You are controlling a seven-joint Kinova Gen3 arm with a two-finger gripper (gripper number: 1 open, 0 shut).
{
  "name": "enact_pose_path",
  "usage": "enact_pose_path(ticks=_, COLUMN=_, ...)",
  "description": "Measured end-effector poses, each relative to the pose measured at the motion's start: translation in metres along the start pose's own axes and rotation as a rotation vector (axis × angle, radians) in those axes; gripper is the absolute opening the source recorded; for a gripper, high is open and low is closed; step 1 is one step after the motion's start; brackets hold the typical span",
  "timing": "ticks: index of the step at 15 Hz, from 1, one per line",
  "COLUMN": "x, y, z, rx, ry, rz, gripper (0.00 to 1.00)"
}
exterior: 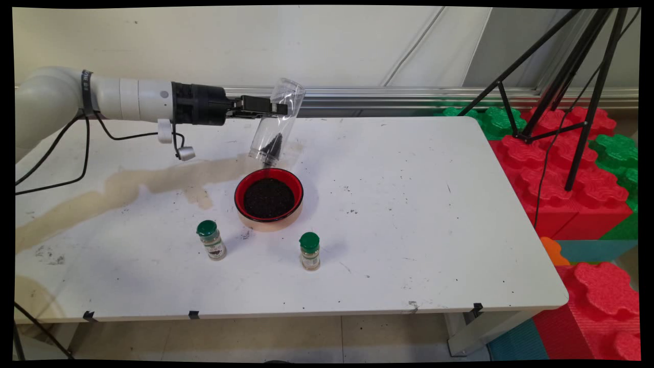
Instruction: Pour the black seasoning powder in the red bowl
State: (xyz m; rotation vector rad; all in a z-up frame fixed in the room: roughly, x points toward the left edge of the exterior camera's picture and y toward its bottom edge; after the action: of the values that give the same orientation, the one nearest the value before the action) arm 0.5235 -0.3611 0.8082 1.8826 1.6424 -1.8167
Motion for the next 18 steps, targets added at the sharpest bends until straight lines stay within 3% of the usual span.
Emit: enact_pose_path(ticks=18, x=0.015, y=-0.008, z=-0.013, rx=0.054, ry=-0.014, rz=0.156, gripper=0.0)
